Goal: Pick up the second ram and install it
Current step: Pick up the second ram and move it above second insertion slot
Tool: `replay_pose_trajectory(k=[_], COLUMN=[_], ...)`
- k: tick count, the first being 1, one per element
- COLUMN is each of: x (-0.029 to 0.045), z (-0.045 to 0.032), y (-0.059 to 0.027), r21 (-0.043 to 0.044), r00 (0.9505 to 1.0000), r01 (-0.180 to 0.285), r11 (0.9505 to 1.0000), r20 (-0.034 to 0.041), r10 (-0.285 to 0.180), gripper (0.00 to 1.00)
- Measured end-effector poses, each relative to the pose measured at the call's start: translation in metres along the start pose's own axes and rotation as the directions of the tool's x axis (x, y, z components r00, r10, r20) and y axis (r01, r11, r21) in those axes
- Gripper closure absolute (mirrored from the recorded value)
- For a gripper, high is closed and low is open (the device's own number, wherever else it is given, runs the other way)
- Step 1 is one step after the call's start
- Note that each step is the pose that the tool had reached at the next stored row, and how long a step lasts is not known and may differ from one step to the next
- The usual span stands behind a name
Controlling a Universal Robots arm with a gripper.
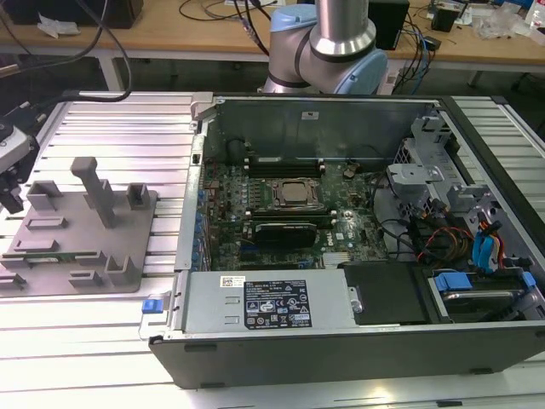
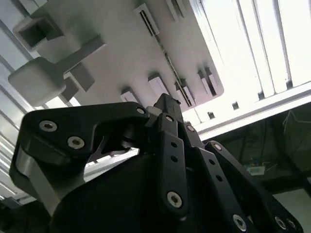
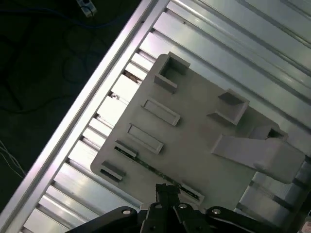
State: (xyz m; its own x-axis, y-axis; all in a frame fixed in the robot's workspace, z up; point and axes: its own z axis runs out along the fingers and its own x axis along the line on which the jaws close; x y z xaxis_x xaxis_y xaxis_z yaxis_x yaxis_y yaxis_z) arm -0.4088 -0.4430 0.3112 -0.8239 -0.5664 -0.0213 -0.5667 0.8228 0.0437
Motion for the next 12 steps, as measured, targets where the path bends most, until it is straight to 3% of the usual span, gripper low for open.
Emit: replay_pose_trajectory(k=[2, 3, 4, 6, 9, 10, 12], x=[0.0000, 0.0000, 0.0000, 0.0000, 0.0001, 0.0001, 0.0001], z=[0.0005, 0.0006, 0.0008, 0.0015, 0.0021, 0.0024, 0.0027], y=[0.0000, 0.0000, 0.0000, 0.0000, -0.0001, -0.0001, -0.0001], r21=[-0.0020, -0.0024, -0.0034, -0.0061, -0.0086, -0.0102, -0.0120], r00=[0.9965, 0.9949, 0.9901, 0.9730, 0.9518, 0.9375, 0.9185], r01=[0.084, 0.101, 0.140, 0.230, 0.306, 0.347, 0.395], r11=[0.9965, 0.9949, 0.9901, 0.9731, 0.9519, 0.9376, 0.9186], r20=[-0.0036, -0.0043, -0.0059, -0.0095, -0.0124, -0.0139, -0.0156], r10=[-0.084, -0.101, -0.140, -0.230, -0.306, -0.348, -0.395], gripper=[0.92, 0.92, 0.92, 0.92, 0.92, 0.92, 0.92])
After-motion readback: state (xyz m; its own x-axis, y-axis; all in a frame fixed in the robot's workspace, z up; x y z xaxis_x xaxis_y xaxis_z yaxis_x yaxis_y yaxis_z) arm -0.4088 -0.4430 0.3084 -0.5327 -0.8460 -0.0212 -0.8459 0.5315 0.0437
